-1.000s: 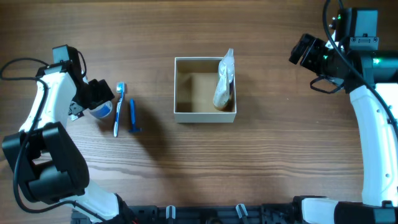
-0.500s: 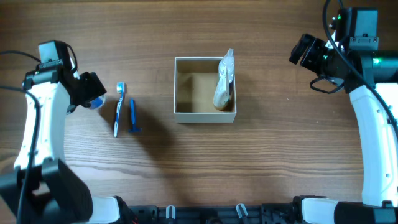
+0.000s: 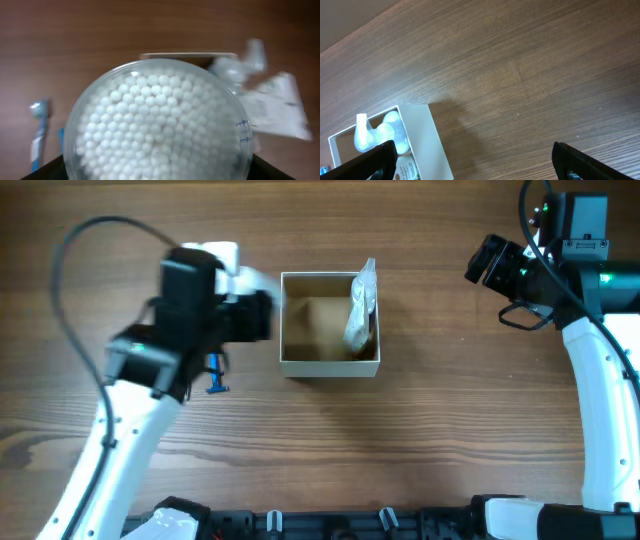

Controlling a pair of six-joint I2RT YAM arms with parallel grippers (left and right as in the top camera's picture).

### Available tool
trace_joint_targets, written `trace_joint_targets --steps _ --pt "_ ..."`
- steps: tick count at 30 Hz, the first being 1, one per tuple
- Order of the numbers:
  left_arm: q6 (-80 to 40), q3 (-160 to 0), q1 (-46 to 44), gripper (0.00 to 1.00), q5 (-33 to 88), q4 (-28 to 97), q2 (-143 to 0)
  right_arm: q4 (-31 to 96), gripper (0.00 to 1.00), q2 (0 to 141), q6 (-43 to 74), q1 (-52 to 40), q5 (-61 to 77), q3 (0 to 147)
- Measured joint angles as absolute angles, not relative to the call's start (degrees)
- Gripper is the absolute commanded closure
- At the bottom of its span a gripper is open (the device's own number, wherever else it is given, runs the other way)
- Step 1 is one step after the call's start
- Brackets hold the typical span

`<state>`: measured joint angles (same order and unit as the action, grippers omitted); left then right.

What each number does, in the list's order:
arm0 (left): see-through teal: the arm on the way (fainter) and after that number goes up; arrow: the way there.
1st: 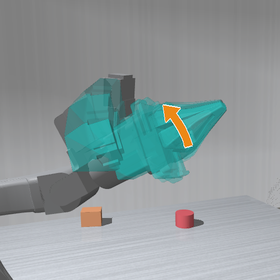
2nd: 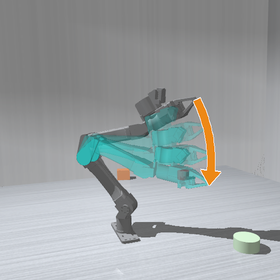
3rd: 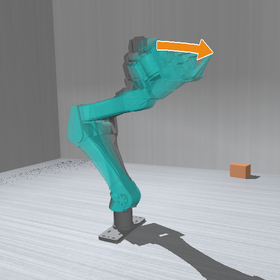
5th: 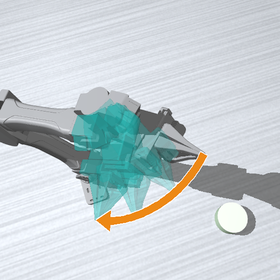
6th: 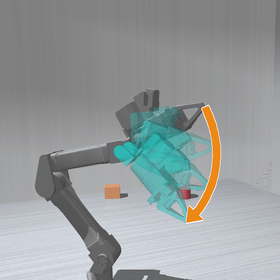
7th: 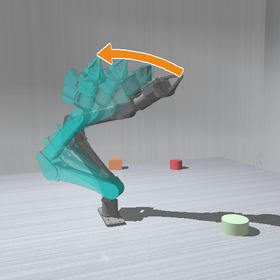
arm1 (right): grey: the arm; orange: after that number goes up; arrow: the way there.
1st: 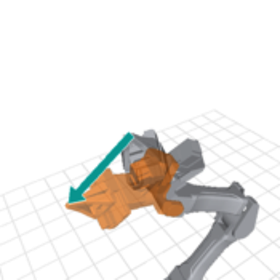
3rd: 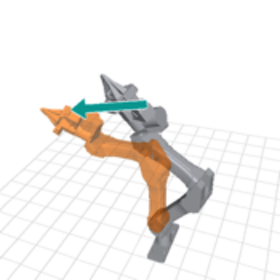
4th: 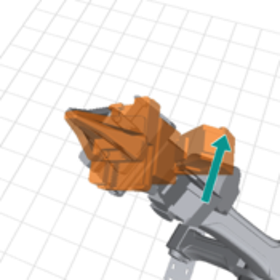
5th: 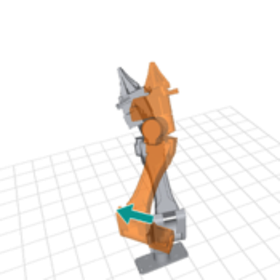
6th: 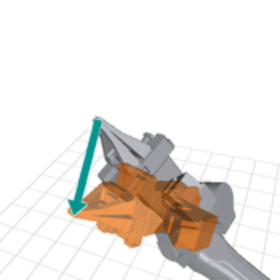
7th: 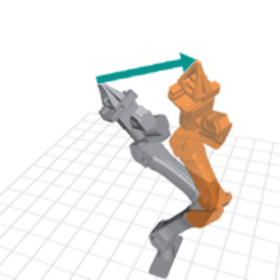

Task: Pack container
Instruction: 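Carry the tub right and place it inside the box, then move the left gripper back and grasp the blue toothbrush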

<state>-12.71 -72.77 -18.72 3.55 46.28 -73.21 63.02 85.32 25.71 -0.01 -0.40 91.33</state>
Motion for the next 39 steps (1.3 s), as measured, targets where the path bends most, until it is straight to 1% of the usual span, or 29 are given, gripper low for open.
trace_joint_targets --steps 3,5,9,11,15,17,20,24,26,28,30,34,36,37,38,39 --pt "-12.7 -72.8 -26.0 0.18 1.7 42.3 -75.9 63.0 0.00 85.3 25.7 0.0 -0.4 91.3" --pt "-12.7 -72.9 -28.8 0.18 0.3 40.2 -79.7 63.0 0.00 85.3 25.7 0.0 -0.4 91.3" --pt "-12.7 -72.9 -30.4 0.19 -1.0 35.4 -91.3 63.0 0.00 85.3 25.7 0.0 -0.4 91.3" --pt "-12.7 -72.9 -30.4 0.18 -0.9 33.1 -97.0 63.0 0.00 85.3 25.7 0.0 -0.4 91.3" --pt "-12.7 -72.9 -30.4 0.05 0.8 29.7 -101.9 63.0 0.00 85.3 25.7 0.0 -0.4 91.3" --pt "-12.8 -72.9 -30.4 0.02 1.6 28.2 -101.9 63.0 0.00 85.3 25.7 0.0 -0.4 91.3" --pt "-12.7 -73.3 -30.3 0.01 1.7 29.7 -101.3 63.0 0.00 85.3 25.7 0.0 -0.4 91.3" --pt "-12.7 -76.3 -28.9 0.01 1.8 37.9 -98.3 63.0 0.00 85.3 25.7 0.0 -0.4 91.3" --pt "-12.7 -79.8 -26.1 0.01 0.4 46.5 -94.0 63.0 0.00 85.3 25.7 0.0 -0.4 91.3" --pt "-12.7 -81.7 -22.5 0.00 -1.1 52.4 -89.4 63.0 0.00 85.3 25.7 0.0 -0.4 91.3" --pt "-12.7 -82.6 -17.0 0.00 -2.2 59.6 -85.2 63.0 0.00 85.3 25.7 0.0 -0.4 91.3" --pt "-12.7 -82.4 -5.4 0.01 -3.4 66.8 -83.5 63.0 0.00 85.3 25.7 0.0 -0.4 91.3" --pt "-12.6 -81.6 -1.9 0.06 -3.6 66.8 -84.9 63.0 0.00 85.3 25.7 0.0 -0.4 91.3" --pt "-12.2 -79.8 1.9 0.10 -3.2 65.5 -87.7 63.0 0.00 85.3 25.7 0.0 -0.4 91.3" --pt "-12.0 -79.0 3.6 0.15 -2.7 64.2 -89.5 63.0 0.00 85.3 25.7 0.0 -0.4 91.3" --pt "-11.9 -78.5 4.6 0.18 -2.0 63.3 -91.0 63.0 0.00 85.3 25.7 0.0 -0.4 91.3"
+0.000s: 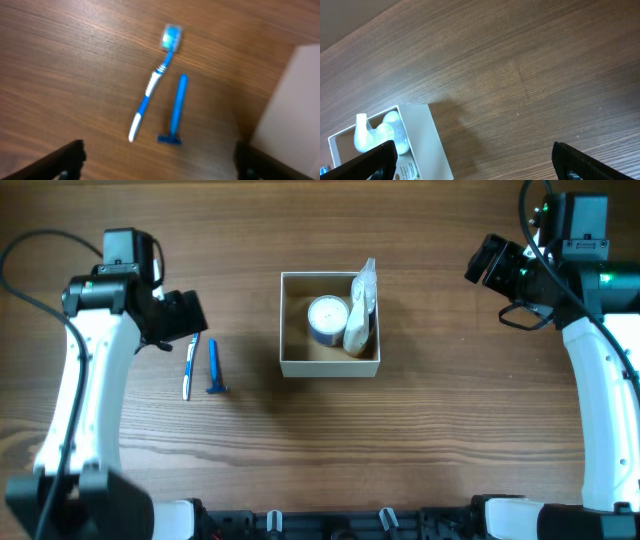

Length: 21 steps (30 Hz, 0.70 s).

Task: Pack container
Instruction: 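Move the left gripper back and grasp the blue toothbrush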

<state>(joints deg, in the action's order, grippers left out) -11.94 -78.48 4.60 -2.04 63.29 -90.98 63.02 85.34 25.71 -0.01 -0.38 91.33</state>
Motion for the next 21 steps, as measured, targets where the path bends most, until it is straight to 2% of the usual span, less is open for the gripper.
trace_joint_targets --steps 1,10,14,17,18,19,21 --pt "-11.5 -78.0 6.0 0.23 -1.5 62.4 -93.3 63.0 0.00 85.3 25.7 0.0 -0.4 91.3" --pt "-7.0 -77.2 7.9 0.25 0.6 58.9 -111.1 63.0 0.00 85.3 25.7 0.0 -0.4 91.3" --pt "-5.5 -77.2 7.8 0.34 0.6 57.8 -115.0 63.0 0.00 85.3 25.7 0.0 -0.4 91.3" --pt "-4.9 -77.1 7.8 0.37 0.6 56.3 -115.9 63.0 0.00 85.3 25.7 0.0 -0.4 91.3" --pt "-4.9 -77.1 7.8 0.41 0.5 55.8 -115.9 63.0 0.00 85.3 25.7 0.0 -0.4 91.3" --pt "-4.7 -77.1 7.8 0.53 0.5 55.1 -115.9 63.0 0.00 85.3 25.7 0.0 -0.4 91.3" --pt "-4.6 -77.1 7.8 0.68 0.5 54.4 -116.0 63.0 0.00 85.3 25.7 0.0 -0.4 91.3"
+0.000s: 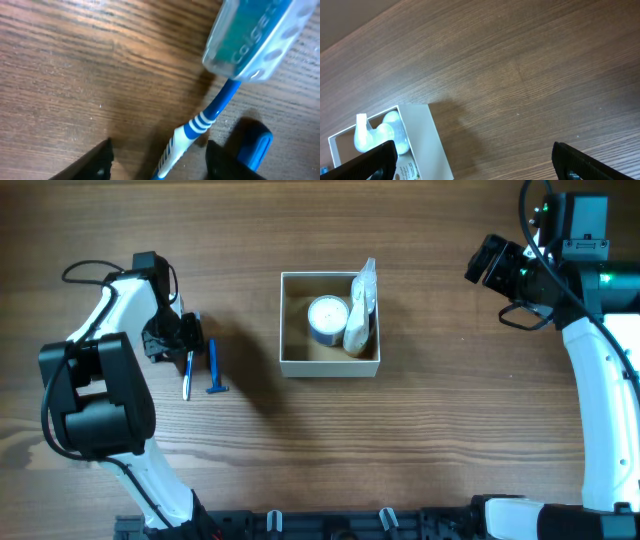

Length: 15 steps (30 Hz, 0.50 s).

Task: Pack container
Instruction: 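Move the left gripper back and grasp the blue toothbrush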

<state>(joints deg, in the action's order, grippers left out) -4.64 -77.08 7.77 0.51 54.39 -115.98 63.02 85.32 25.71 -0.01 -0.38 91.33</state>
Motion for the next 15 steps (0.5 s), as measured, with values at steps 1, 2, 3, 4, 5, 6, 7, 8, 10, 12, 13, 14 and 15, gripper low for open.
trace_joint_targets --steps 1,2,3,4,5,6,7,8,10,12,13,14,15 --pt "-4.0 -77.1 7.8 0.73 0.5 54.1 -116.0 63.0 0.00 85.3 25.7 0.0 -0.4 91.3" --pt "-3.9 -77.1 7.8 0.76 0.5 53.9 -116.1 63.0 0.00 85.3 25.7 0.0 -0.4 91.3" --pt "-3.9 -77.1 7.8 0.77 0.5 53.8 -116.2 63.0 0.00 85.3 25.7 0.0 -0.4 91.3" --pt "-3.9 -77.1 7.8 0.78 0.3 53.8 -116.2 63.0 0.00 85.3 25.7 0.0 -0.4 91.3" --pt "-3.7 -77.1 7.8 0.78 0.3 53.6 -116.2 63.0 0.00 85.3 25.7 0.0 -0.4 91.3" --pt "-3.7 -77.1 7.8 0.80 0.3 53.5 -116.2 63.0 0.00 85.3 25.7 0.0 -0.4 91.3" --pt "-3.7 -77.1 7.8 0.83 0.3 53.4 -116.2 63.0 0.00 85.3 25.7 0.0 -0.4 91.3" --pt "-3.7 -77.1 7.8 0.90 0.3 53.1 -116.2 63.0 0.00 85.3 25.7 0.0 -0.4 91.3" --pt "-3.3 -77.1 7.8 0.95 0.2 52.6 -116.2 63.0 0.00 85.3 25.7 0.0 -0.4 91.3" --pt "-3.4 -77.1 7.8 0.96 0.3 53.0 -116.2 63.0 0.00 85.3 25.7 0.0 -0.4 91.3" --pt "-3.5 -77.1 7.8 0.96 0.3 53.4 -116.2 63.0 0.00 85.3 25.7 0.0 -0.4 91.3" --pt "-3.5 -77.1 7.8 0.96 0.3 53.7 -116.2 63.0 0.00 85.3 25.7 0.0 -0.4 91.3" --pt "-3.5 -77.1 7.8 0.96 0.3 54.2 -116.1 63.0 0.00 85.3 25.7 0.0 -0.4 91.3"
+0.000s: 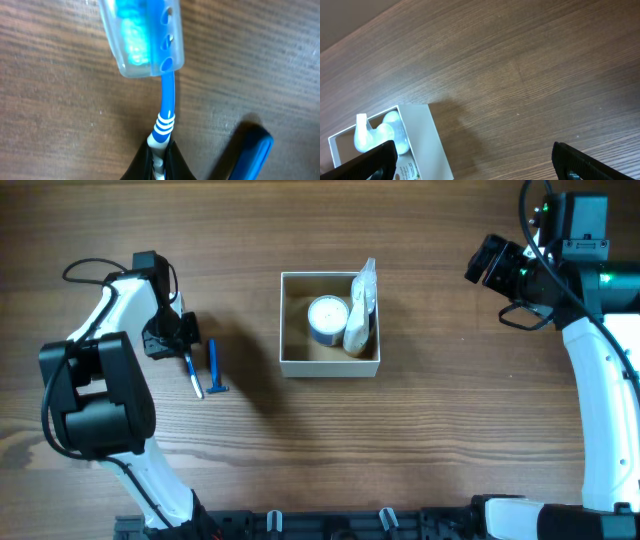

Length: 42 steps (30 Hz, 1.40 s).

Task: Pack container
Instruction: 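Move the left gripper back and grasp the blue toothbrush, then lower the toothbrush into the box's left side and release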

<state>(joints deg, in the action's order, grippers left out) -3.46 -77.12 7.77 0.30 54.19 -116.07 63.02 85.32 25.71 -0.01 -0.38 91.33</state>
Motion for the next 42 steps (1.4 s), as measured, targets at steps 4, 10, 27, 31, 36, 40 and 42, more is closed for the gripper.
trace_joint_targets --steps 4,10,27,31,36,40,42 --pt "-3.5 -79.0 7.5 0.96 0.3 58.0 -111.8 63.0 0.00 85.3 25.7 0.0 -0.4 91.3" --pt "-3.8 -82.9 1.3 0.96 2.5 61.8 -96.8 63.0 0.00 85.3 25.7 0.0 -0.4 91.3" --pt "-17.6 -83.8 -30.4 0.93 -3.9 46.0 -104.2 63.0 0.00 85.3 25.7 0.0 -0.4 91.3" --pt "-19.0 -83.8 -27.9 0.76 -4.6 46.0 -105.3 63.0 0.00 85.3 25.7 0.0 -0.4 91.3" --pt "-19.4 -83.8 -26.1 0.37 -5.0 48.2 -104.9 63.0 0.00 85.3 25.7 0.0 -0.4 91.3" --pt "-19.7 -83.8 -25.7 0.34 -5.1 48.9 -102.5 63.0 0.00 85.3 25.7 0.0 -0.4 91.3" --pt "-19.7 -83.8 -25.1 0.34 -5.1 50.7 -100.5 63.0 0.00 85.3 25.7 0.0 -0.4 91.3"
